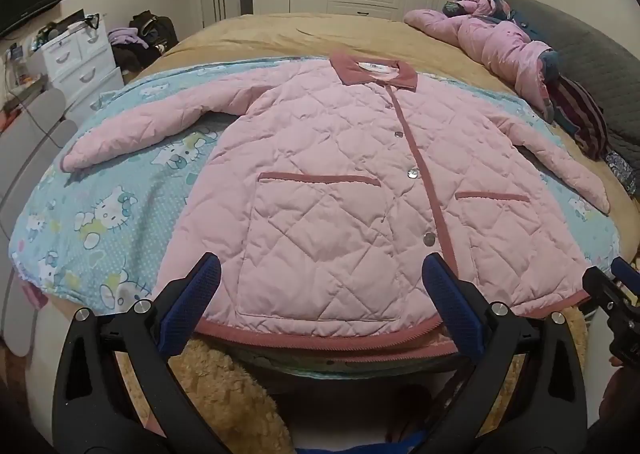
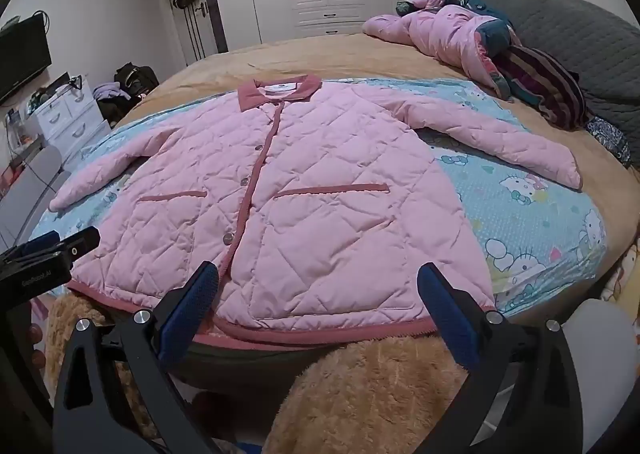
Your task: Fold large clothes
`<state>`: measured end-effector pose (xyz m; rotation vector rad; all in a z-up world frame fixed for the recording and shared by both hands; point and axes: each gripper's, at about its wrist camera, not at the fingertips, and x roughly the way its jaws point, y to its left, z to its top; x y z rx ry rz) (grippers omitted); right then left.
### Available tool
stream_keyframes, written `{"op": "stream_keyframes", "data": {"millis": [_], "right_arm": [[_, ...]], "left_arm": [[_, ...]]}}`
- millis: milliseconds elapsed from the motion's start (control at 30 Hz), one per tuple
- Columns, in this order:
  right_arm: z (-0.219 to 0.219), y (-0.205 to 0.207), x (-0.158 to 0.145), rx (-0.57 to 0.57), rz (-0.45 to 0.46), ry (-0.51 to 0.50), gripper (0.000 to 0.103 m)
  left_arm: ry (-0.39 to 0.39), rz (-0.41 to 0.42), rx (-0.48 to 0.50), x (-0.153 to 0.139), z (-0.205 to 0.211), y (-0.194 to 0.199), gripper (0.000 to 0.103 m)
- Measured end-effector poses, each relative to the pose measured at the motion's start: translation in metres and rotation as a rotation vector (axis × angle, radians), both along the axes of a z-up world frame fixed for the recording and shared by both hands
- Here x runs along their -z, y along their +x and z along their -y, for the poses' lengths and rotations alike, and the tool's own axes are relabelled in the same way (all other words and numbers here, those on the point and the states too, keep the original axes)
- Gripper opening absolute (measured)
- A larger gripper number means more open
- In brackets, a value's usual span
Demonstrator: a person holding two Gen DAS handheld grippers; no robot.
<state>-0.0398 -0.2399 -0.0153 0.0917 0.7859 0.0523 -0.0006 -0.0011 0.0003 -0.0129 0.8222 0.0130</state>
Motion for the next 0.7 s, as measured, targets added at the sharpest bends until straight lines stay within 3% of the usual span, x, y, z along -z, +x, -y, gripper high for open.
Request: {"op": "stream_keyframes", "data": {"millis": [700], "right_arm": [[-0.01, 0.001, -0.004, -0.027, 0.005, -0.009, 0.099]], "left_arm": [[-0.02, -0.01, 0.003, -0.003, 0.004, 0.001, 0.095]]}}
